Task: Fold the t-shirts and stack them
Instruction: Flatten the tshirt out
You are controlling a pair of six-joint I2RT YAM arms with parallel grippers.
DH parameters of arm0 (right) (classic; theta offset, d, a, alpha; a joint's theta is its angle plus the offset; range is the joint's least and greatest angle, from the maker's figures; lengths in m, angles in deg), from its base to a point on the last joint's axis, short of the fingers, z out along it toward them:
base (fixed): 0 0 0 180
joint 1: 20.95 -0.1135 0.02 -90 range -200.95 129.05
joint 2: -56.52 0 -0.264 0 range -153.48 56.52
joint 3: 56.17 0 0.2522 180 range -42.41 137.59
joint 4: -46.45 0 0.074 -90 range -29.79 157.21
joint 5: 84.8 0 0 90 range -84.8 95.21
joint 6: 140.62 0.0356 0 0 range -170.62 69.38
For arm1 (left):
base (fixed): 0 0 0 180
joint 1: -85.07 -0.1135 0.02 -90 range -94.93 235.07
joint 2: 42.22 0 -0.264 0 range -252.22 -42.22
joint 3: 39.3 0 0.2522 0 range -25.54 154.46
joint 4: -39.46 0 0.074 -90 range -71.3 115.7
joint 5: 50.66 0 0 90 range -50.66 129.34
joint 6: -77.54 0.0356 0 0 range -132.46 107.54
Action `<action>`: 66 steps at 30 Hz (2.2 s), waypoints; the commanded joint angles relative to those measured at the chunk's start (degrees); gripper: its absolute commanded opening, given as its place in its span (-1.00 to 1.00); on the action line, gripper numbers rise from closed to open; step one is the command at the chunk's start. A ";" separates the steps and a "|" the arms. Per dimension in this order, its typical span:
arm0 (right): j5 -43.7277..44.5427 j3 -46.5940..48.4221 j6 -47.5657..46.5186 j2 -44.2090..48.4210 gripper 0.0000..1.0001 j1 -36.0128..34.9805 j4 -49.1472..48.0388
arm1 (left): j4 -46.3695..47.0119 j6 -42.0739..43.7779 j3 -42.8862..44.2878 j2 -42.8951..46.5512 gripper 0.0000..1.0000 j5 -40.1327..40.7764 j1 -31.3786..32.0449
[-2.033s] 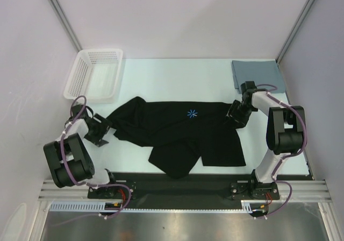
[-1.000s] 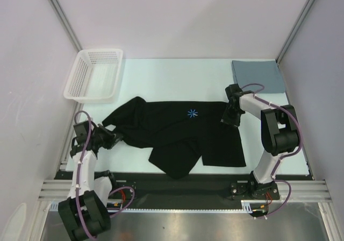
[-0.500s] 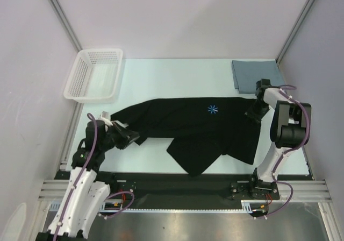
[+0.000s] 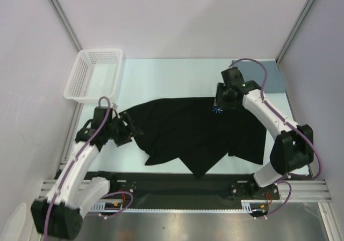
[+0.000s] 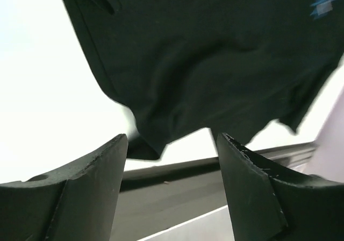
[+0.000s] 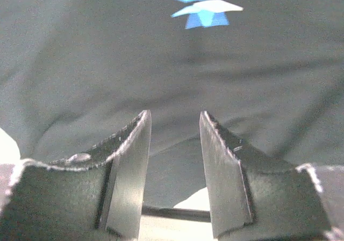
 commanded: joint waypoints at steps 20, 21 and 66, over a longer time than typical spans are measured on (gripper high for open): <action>-27.61 -10.70 6.76 1.70 -0.14 -10.11 -8.17 | 23.43 14.11 15.88 -52.59 -0.02 0.78 -6.44; -27.26 -11.14 6.76 2.23 -0.14 -9.93 -7.56 | 23.17 15.60 17.83 -54.19 -0.02 1.31 -6.62; -27.95 -25.47 6.94 27.54 -0.08 -4.22 -2.81 | 2.35 -38.79 -16.87 1.26 0.08 20.20 18.08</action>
